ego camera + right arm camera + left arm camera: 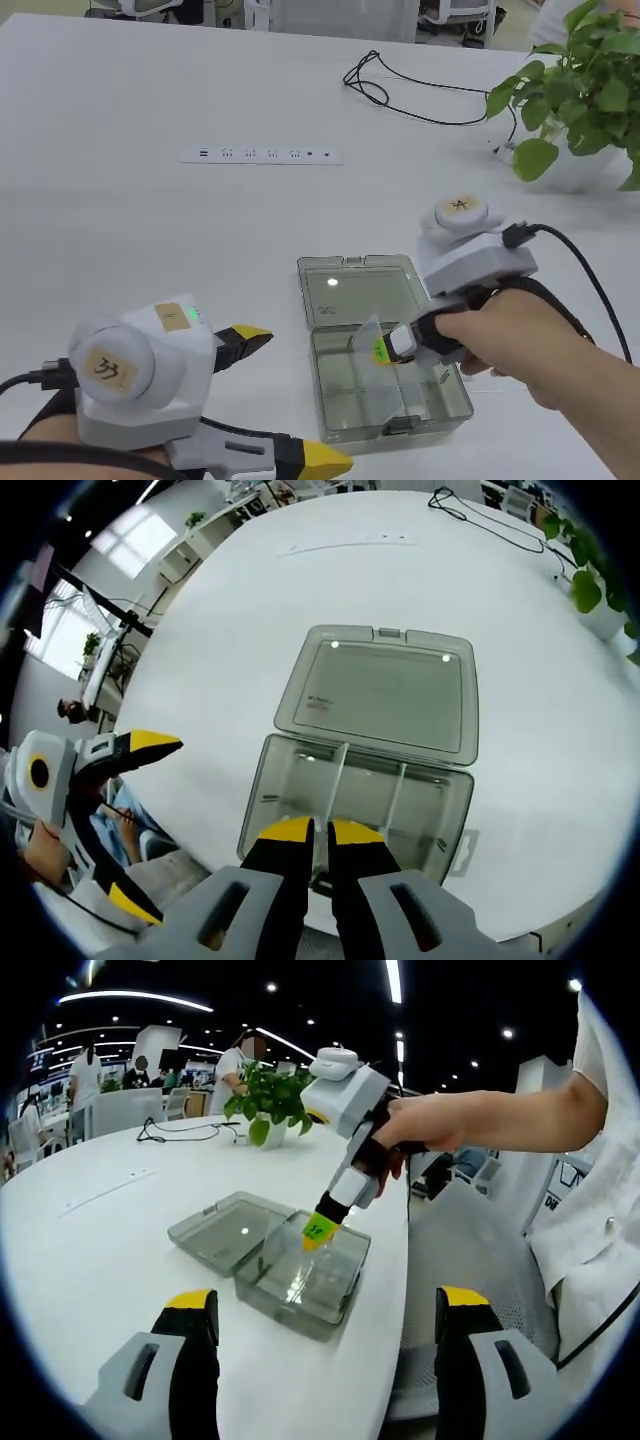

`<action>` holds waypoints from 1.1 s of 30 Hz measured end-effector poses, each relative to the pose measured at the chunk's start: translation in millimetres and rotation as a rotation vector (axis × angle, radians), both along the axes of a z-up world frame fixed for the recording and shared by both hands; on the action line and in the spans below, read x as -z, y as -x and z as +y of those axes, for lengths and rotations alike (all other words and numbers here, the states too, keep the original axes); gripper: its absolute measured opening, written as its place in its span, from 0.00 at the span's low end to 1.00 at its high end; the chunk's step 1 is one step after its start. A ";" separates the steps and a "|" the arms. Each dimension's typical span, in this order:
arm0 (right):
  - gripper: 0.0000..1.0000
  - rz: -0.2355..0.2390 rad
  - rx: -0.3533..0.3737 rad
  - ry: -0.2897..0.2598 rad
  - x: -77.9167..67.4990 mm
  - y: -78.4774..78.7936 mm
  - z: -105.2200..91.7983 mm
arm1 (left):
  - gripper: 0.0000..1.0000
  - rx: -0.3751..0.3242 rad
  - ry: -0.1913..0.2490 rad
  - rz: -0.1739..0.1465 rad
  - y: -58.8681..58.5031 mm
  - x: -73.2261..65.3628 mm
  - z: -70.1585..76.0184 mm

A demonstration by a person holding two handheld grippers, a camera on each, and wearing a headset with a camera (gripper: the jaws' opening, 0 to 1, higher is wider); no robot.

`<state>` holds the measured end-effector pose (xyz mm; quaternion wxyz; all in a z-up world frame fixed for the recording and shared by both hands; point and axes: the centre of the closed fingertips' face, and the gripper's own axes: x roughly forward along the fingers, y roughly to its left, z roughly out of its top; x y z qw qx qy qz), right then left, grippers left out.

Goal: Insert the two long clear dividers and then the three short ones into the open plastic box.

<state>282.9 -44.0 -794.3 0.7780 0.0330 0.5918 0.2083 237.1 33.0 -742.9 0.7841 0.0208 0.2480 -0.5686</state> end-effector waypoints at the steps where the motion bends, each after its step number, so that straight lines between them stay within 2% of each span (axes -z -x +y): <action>1: 0.06 -0.003 -0.003 0.003 -0.3 0.0 -0.3 | 0.91 -0.001 -0.002 0.001 0.1 0.5 0.3; 15: 0.06 -0.076 -0.098 0.085 0.8 0.5 4.2 | 0.91 -0.003 -0.002 0.007 -1.1 1.6 -0.4; 26: 0.08 -0.102 -0.127 0.039 11.5 1.1 13.5 | 0.91 -0.002 -0.009 0.011 -2.9 2.3 1.0; 33: 0.08 -0.100 -0.103 -0.002 18.8 0.9 13.7 | 0.91 -0.004 -0.012 0.011 -3.9 2.1 1.2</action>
